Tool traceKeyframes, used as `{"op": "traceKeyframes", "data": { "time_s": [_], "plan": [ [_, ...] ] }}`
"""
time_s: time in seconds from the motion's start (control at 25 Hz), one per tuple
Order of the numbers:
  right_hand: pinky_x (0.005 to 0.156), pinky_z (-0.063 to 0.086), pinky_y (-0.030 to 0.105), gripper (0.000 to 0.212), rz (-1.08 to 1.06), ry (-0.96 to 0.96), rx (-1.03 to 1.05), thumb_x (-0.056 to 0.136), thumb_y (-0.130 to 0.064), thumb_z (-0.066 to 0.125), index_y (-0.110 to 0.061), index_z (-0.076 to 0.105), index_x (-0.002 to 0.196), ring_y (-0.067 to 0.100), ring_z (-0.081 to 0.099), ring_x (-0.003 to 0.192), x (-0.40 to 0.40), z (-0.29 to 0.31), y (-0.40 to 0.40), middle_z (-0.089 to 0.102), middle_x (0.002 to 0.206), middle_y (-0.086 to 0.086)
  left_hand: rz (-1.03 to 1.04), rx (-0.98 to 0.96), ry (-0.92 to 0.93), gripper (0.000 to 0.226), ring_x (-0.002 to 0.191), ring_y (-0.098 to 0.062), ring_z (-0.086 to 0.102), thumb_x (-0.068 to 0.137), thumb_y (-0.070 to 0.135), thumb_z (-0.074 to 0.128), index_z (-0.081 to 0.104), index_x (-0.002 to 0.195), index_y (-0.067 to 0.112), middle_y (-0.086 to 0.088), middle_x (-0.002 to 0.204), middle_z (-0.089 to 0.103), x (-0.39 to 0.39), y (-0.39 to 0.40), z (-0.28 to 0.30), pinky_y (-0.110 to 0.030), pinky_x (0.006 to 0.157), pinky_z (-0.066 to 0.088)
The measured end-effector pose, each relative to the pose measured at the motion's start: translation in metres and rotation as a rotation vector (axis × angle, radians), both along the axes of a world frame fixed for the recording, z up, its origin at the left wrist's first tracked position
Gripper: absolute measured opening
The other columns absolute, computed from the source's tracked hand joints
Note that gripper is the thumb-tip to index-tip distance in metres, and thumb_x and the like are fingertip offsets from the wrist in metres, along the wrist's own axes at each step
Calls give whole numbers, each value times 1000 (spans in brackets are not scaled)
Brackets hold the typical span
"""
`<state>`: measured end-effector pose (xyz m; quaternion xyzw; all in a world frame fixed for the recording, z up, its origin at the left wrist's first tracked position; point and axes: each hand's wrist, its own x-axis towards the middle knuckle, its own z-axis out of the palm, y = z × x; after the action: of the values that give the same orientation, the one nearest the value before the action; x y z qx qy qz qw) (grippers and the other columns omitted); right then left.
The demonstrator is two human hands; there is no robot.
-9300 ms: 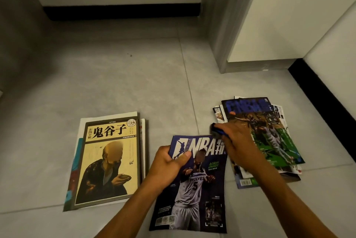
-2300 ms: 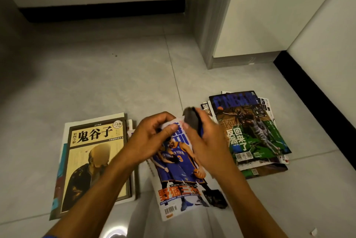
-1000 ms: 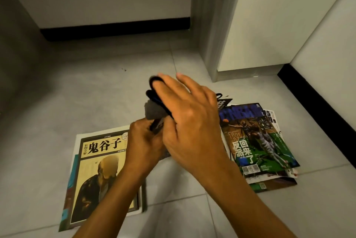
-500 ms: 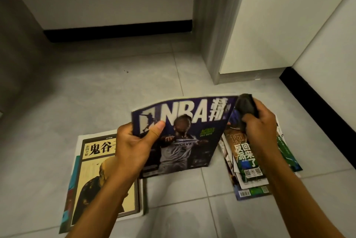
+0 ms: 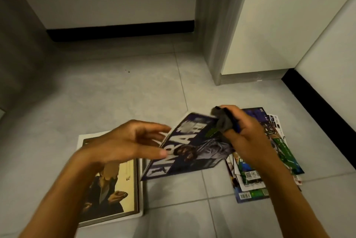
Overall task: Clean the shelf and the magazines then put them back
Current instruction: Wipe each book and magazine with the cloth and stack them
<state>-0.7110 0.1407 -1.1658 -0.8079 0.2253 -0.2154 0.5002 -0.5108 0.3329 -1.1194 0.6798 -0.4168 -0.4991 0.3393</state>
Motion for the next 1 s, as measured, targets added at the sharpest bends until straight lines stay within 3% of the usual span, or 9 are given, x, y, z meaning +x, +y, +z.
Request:
{"op": "traceKeyframes", "data": {
  "time_s": [0.16, 0.32, 0.44, 0.56, 0.72, 0.88, 0.96, 1.0],
  "plan": [
    [90, 52, 33, 35, 76, 49, -159, 96, -9, 53, -24, 51, 127, 2, 56, 103, 19, -2, 30, 59, 113, -13, 302, -225, -278, 11, 76, -7, 70, 83, 32, 72, 73, 89, 23, 9, 81, 73, -34, -25, -22, -31, 70, 57],
    [100, 39, 33, 51, 55, 63, -424, 88, -21, 34, -21, 39, 138, 9, 47, 112, 39, 7, 78, 51, 129, -4, 337, -428, -392, 18, 53, -12, 58, 81, 17, 66, 64, 63, 20, 5, 59, 63, -29, -20, -36, -33, 50, 48],
    [95, 45, 41, 53, -69, 12, -627, 84, -20, 34, -13, 42, 136, 22, 53, 110, 52, 9, 90, 57, 127, 6, 412, -507, -392, 19, 48, -14, 53, 78, 13, 62, 61, 59, 15, -1, 57, 60, -35, -19, -37, -30, 48, 43],
    [101, 42, 42, 50, -114, -35, -735, 86, -19, 34, -11, 40, 135, 24, 52, 115, 56, 3, 91, 58, 128, 9, 426, -573, -466, 16, 52, -14, 58, 77, 21, 64, 62, 62, 20, 4, 62, 63, -35, -17, -33, -32, 50, 49],
    [102, 38, 33, 51, -129, 13, -679, 85, -17, 37, -9, 43, 135, 19, 45, 116, 45, -13, 71, 58, 127, 11, 501, -505, -366, 7, 65, -11, 68, 83, 26, 73, 72, 76, 25, 9, 73, 72, -33, -10, -27, -27, 59, 57],
    [101, 38, 41, 44, -307, 169, -614, 88, -6, 48, -5, 50, 132, 24, 48, 115, 4, -43, 16, 60, 120, 16, 567, -479, -253, 7, 72, -3, 69, 76, 30, 68, 72, 81, 28, 17, 74, 73, -32, -2, -13, -12, 58, 52],
    [96, 46, 49, 38, -461, 169, -351, 93, -2, 48, -7, 51, 131, 33, 54, 112, -14, -51, -5, 60, 117, 15, 577, -482, -240, 7, 72, -2, 69, 76, 28, 67, 72, 80, 26, 17, 73, 73, -30, 1, -12, -10, 57, 50],
    [91, 49, 51, 37, -529, 98, -58, 95, 0, 46, -12, 52, 129, 35, 56, 109, -20, -52, -12, 61, 115, 11, 596, -479, -220, 8, 71, -4, 70, 75, 28, 67, 72, 80, 25, 15, 73, 73, -30, 2, -13, -11, 57, 51]
  ]
}}
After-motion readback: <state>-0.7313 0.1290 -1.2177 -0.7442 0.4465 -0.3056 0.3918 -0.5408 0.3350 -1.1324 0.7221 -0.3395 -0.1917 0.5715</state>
